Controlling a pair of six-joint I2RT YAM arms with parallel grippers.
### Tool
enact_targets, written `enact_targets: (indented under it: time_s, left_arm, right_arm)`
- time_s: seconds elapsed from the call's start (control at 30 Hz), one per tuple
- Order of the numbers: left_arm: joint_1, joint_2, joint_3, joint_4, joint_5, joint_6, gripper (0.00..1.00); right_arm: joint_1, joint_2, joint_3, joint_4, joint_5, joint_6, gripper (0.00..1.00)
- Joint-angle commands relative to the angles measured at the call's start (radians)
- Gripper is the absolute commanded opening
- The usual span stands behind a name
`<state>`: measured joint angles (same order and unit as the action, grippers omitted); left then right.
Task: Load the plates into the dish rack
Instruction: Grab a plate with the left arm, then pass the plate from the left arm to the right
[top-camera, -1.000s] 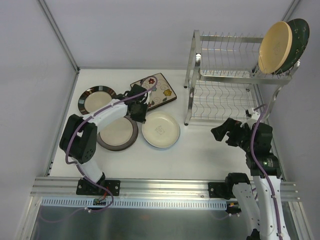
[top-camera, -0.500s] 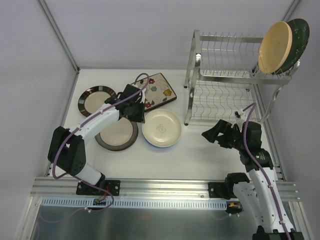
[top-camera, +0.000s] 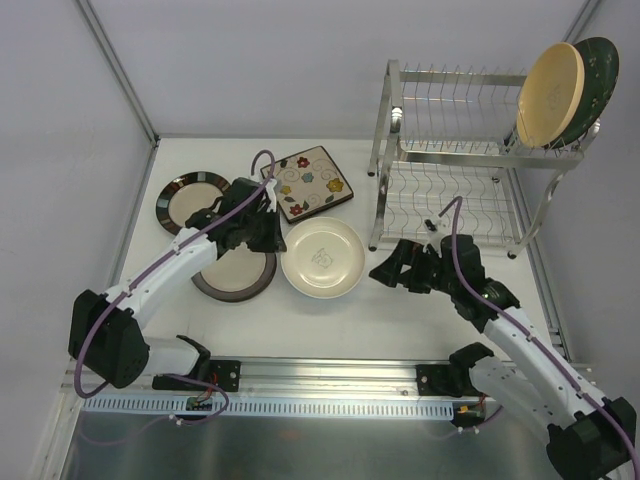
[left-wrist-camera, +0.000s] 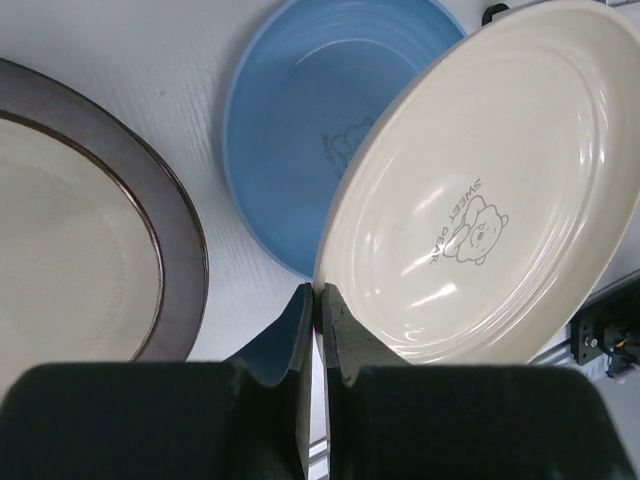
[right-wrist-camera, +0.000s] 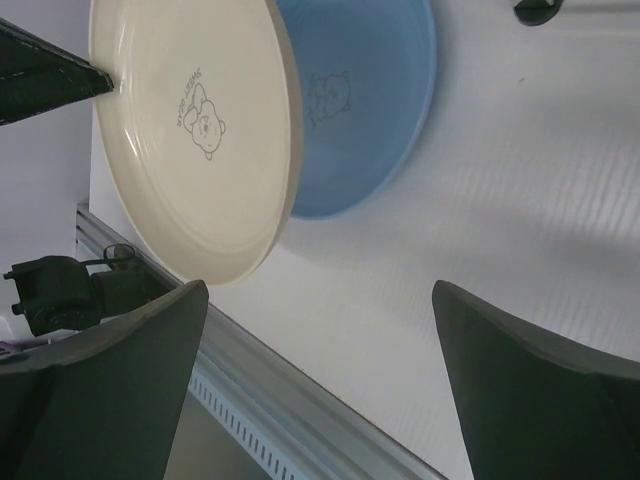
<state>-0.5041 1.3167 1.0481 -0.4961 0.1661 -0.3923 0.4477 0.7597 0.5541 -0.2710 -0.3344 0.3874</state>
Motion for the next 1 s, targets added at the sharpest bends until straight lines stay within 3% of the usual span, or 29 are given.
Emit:
enact_targets:
  time_s: [0.0,0.23,0.43,0.97]
  left_arm:
    - [-0.007,-0.077,-0.036,0.045,0.061,-0.057,0.00]
    - [-0.007,-0.183,-0.100,0.097,0.115,-0.098,0.00]
    - [-0.008,-0.254,-0.146,0.120,0.128,-0.117,0.00]
    - [-0.008,-0.300,-0.186,0.183,0.119,-0.137,0.00]
  right_arm:
    - [0.086,0.068,0.036,0.150,0.043,0.062,0.99]
    - [0.193,0.216,0.098,0.263,0.067,0.082,0.98]
    - [0.204,0.256,0.136,0.317,0.051,0.077,0.91]
    - [0.217,0.228,0.187,0.276,0.044,0.033,0.34]
